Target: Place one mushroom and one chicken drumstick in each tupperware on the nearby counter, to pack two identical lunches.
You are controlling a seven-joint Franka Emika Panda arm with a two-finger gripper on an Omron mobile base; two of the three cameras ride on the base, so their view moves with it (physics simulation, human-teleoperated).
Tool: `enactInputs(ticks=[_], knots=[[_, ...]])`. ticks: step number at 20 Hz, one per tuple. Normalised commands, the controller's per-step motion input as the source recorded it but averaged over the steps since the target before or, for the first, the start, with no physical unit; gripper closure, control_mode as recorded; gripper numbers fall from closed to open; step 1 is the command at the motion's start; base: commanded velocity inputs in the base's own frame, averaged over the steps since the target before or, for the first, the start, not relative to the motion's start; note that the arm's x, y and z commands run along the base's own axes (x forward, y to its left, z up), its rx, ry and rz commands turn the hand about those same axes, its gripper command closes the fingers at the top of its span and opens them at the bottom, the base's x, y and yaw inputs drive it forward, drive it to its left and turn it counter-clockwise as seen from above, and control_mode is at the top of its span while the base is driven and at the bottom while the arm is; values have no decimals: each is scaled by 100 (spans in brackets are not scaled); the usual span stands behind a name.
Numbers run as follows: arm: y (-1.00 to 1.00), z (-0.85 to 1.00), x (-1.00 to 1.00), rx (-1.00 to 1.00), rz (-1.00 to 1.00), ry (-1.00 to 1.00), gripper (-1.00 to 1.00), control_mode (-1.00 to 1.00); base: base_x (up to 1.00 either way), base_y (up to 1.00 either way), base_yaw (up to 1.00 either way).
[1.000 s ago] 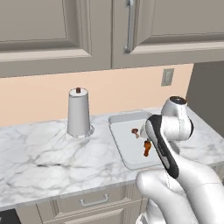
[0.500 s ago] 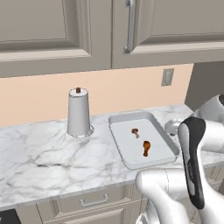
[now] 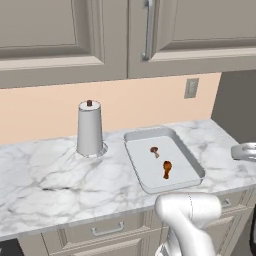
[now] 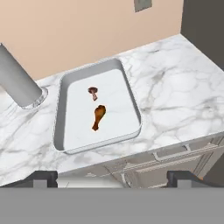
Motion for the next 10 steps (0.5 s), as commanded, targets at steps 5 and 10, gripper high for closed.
enactInputs(ticks=[5, 10], knots=[[0, 25, -53, -1, 0, -2, -100, -100, 0, 0, 0], [-6, 1, -3, 0, 0, 0, -100, -100, 0, 0, 0]])
